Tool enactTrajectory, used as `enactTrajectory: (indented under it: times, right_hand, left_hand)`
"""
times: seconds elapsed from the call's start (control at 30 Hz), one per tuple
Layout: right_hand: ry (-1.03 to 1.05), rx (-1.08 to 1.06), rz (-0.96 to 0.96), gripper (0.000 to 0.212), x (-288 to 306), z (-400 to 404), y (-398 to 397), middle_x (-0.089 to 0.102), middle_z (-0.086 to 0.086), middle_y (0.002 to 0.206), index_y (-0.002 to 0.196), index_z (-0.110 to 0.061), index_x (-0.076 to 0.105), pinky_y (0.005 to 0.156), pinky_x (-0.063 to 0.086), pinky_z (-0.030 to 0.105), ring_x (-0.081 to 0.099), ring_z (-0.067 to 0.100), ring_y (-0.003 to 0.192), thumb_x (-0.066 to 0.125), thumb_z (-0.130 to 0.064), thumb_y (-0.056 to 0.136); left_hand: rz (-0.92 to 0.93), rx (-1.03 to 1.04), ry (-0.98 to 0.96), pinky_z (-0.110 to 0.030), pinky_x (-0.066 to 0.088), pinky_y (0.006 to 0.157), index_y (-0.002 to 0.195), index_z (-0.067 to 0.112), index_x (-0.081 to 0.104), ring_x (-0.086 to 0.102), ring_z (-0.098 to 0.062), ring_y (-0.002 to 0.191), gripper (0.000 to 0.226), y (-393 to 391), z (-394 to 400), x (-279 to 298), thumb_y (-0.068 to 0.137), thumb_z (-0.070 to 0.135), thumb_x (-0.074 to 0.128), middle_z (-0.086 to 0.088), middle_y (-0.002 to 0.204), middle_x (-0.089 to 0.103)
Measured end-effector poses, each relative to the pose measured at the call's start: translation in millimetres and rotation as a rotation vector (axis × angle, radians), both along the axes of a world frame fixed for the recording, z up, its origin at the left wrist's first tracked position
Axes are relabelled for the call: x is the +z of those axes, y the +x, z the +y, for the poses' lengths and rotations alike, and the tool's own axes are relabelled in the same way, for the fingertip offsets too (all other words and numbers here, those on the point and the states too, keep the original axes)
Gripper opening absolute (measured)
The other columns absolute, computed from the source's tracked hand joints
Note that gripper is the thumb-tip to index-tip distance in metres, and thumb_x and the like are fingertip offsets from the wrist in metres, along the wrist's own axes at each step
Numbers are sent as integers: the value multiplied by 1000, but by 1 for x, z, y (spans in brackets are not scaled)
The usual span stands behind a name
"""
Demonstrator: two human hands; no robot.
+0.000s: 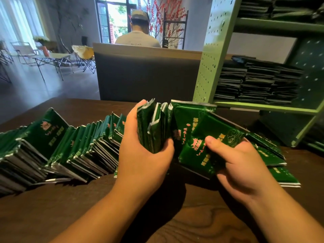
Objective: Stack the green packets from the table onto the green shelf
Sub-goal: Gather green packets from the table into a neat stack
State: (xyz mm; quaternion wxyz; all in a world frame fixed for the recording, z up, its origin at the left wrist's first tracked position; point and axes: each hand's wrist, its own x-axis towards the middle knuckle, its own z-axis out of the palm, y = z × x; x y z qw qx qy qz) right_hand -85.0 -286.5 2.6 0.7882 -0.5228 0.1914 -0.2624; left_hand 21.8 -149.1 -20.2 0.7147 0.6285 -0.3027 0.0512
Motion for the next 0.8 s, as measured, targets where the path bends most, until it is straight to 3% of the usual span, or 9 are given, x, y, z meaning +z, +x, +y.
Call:
enactTrajectory:
  times: [0.13,0.23,0.3,0.37,0.43,0.5,0.63,0.8]
  right_hand:
    - [-3,146,-24,20,-2,3,-3,74,30,97,84,3,78,65,63,40,76,38,86,67,-2,68]
    - [11,290,-1,29,-1,4,-6,73,30,104,95,0,78,69,63,44,75,40,92,80,7,67]
    - [21,342,-11,35,-1,3,-6,72,29,108,102,-3,77,72,63,46,74,40,96,78,7,69]
    - [15,344,-48,35,-1,0,-6,73,27,108,101,-8,79,71,63,45,74,38,95,82,4,68]
    - [-7,332,-45,22,0,-1,-5,75,24,101,91,-12,82,69,63,44,76,34,89,72,0,75]
    - [-20,320,-23,25,0,-1,-4,76,23,98,86,-11,81,68,64,43,76,34,86,63,1,74]
    - [-73,216,33,35,-3,-1,0,76,23,98,105,-4,71,64,64,44,76,35,84,68,-3,70]
    - [-193,106,37,41,-5,-4,2,78,17,92,108,-8,68,61,63,39,77,30,79,72,-8,66]
  left_hand:
    - [-28,20,-26,-6,47,90,142,31,45,61,7,115,78,-1,0,-2,80,-8,73,23,119,65]
    - [12,-23,-33,-5,49,81,136,28,49,65,9,104,68,-3,0,-2,82,-8,70,22,109,69]
    - [44,-67,-46,-7,50,79,137,23,50,67,7,101,64,-3,0,-1,83,-2,75,18,108,71]
    - [68,-130,-42,-9,52,77,131,27,52,69,5,98,64,-3,0,-1,80,4,82,21,106,72]
    - [114,-198,-25,-12,55,75,126,34,52,71,2,96,71,-3,1,1,68,12,88,21,105,72]
    - [177,-247,-9,-23,60,75,119,38,55,73,-5,98,74,-2,0,-1,60,20,96,15,106,74]
    - [356,-346,-61,-48,61,81,117,26,61,75,-29,101,63,4,-1,-7,61,18,88,-5,107,77]
    - [511,-542,-164,-43,61,68,132,9,52,75,-37,94,65,5,-1,-3,70,5,72,-20,109,74]
